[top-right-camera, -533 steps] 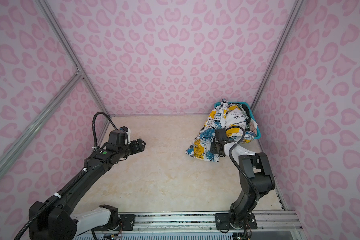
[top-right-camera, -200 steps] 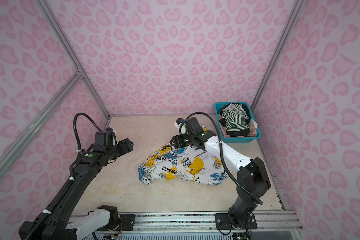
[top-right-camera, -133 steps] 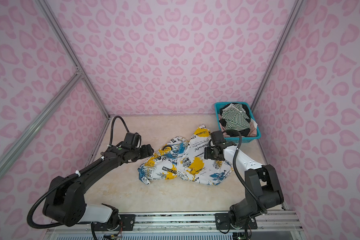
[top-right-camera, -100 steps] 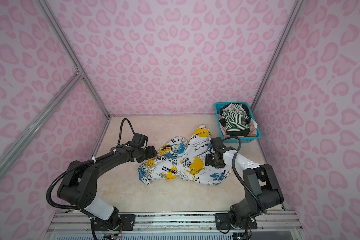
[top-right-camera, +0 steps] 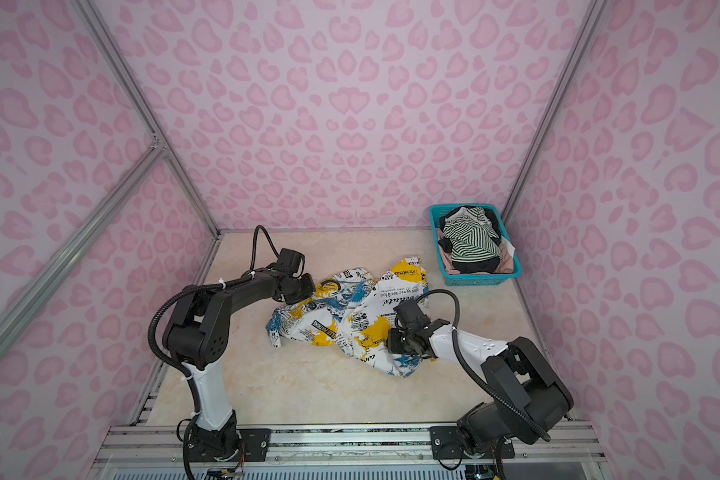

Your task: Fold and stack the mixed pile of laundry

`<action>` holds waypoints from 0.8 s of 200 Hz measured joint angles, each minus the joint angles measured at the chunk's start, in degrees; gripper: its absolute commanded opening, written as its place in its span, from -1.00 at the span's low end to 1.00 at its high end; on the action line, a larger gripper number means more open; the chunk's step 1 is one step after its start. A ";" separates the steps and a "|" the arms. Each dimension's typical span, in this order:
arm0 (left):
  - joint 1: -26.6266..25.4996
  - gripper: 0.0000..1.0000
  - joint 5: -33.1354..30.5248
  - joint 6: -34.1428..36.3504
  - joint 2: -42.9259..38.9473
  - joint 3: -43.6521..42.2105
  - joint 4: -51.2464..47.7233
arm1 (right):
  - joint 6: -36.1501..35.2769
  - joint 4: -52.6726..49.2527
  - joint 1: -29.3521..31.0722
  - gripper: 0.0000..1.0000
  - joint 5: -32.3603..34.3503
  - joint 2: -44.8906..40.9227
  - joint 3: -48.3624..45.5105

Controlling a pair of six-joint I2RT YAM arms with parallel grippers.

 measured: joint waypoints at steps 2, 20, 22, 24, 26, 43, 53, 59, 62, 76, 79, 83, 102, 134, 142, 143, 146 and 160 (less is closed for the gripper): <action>0.24 -0.95 0.00 0.00 0.28 0.50 0.04 | 0.39 0.50 0.98 0.00 -0.33 0.24 0.04; 3.08 -0.95 0.61 0.07 4.20 8.11 -1.49 | 1.92 4.28 6.16 0.10 -4.52 3.32 2.03; 3.54 -0.95 0.68 0.09 4.98 9.64 -1.62 | 2.03 5.09 7.17 0.10 -5.51 4.02 2.56; 3.76 -0.95 0.63 0.11 5.38 10.40 -1.70 | 2.14 5.46 7.54 0.10 -6.01 4.35 2.82; 4.07 -0.95 0.72 0.13 5.88 11.82 -1.88 | 2.19 6.10 8.13 0.10 -7.06 5.11 3.37; 6.14 -0.66 1.99 1.40 10.03 21.42 -4.07 | 2.16 8.48 12.72 0.16 -13.57 10.19 8.24; 6.80 -0.27 2.14 2.73 11.04 25.79 -5.49 | 2.03 8.17 14.38 0.19 -16.46 11.19 9.84; 6.88 0.05 2.08 3.61 11.04 27.65 -6.69 | 1.29 7.21 15.15 0.21 -18.82 10.91 11.13; 6.88 0.18 2.05 4.13 10.95 28.79 -7.43 | 0.94 6.99 15.17 0.22 -19.37 10.56 11.61; 6.80 0.56 0.70 6.21 9.03 30.01 -8.48 | -1.70 5.46 14.05 0.28 -19.47 7.26 14.10; 6.78 0.60 0.07 6.64 8.39 30.01 -9.07 | -2.32 5.05 13.53 0.29 -19.41 6.40 14.56; 6.73 0.63 -0.83 7.30 7.45 29.94 -10.08 | -3.28 4.35 12.61 0.31 -19.17 5.01 15.23; 6.93 0.68 -5.62 9.81 2.27 28.72 -13.29 | -7.45 -0.02 7.39 0.38 -15.15 -0.02 17.57; 6.54 0.67 -10.93 12.35 -7.06 20.90 -14.95 | -12.35 -7.23 -4.50 0.47 -5.16 -2.01 19.43; 5.66 0.66 -11.47 12.70 -9.68 17.20 -15.45 | -13.16 -7.87 -7.76 0.48 -4.46 -1.22 19.71; 5.42 0.66 -11.52 12.70 -10.19 16.50 -15.72 | -13.33 -7.91 -8.31 0.48 -4.28 -1.01 19.80; 4.87 0.65 -11.50 12.70 -11.34 14.88 -15.89 | -13.62 -8.04 -9.51 0.48 -4.04 -0.48 19.98; 1.79 0.61 -11.50 13.07 -16.92 7.39 -16.46 | -14.84 -8.46 -14.47 0.49 -4.22 2.95 21.66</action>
